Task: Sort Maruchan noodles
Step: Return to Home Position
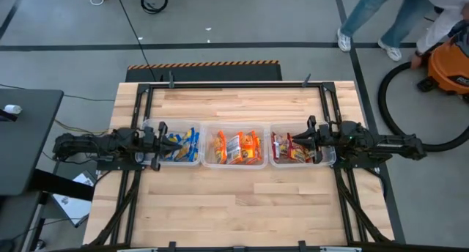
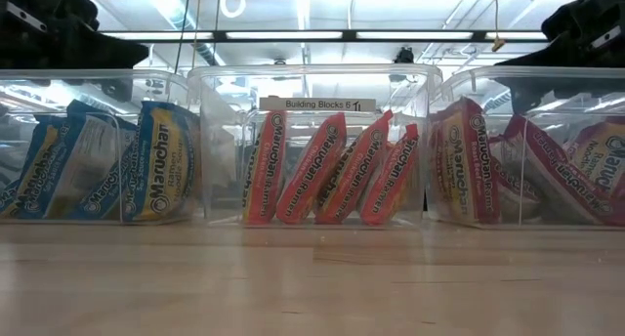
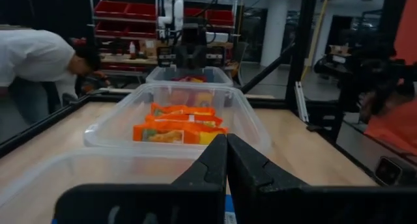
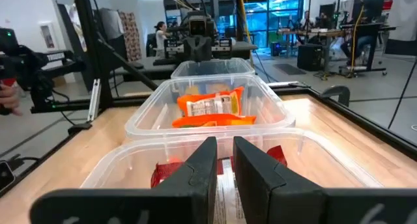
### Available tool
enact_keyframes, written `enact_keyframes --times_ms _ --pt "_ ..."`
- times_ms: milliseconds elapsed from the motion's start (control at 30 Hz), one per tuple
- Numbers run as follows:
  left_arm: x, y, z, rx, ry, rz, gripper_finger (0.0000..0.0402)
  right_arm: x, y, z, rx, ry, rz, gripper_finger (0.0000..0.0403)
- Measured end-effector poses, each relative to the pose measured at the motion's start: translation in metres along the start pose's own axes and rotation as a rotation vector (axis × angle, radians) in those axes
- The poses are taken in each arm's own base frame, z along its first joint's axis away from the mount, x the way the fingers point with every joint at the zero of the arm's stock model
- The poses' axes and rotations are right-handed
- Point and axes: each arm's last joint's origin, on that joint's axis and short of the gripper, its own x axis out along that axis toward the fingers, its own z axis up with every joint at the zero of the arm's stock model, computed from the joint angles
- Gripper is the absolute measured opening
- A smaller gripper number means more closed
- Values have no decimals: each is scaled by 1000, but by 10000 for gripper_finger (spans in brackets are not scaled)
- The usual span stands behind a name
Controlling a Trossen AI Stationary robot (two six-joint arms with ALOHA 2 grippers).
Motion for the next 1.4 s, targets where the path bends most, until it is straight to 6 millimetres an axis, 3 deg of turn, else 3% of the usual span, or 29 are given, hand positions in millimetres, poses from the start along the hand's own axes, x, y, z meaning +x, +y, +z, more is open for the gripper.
enact_keyframes --times_ms 267,1400 --pt "0 0 -2 79 18 11 12 0 0 0 2 0 -5 58" --pt "0 0 -2 81 16 10 12 0 0 0 2 -1 -6 58"
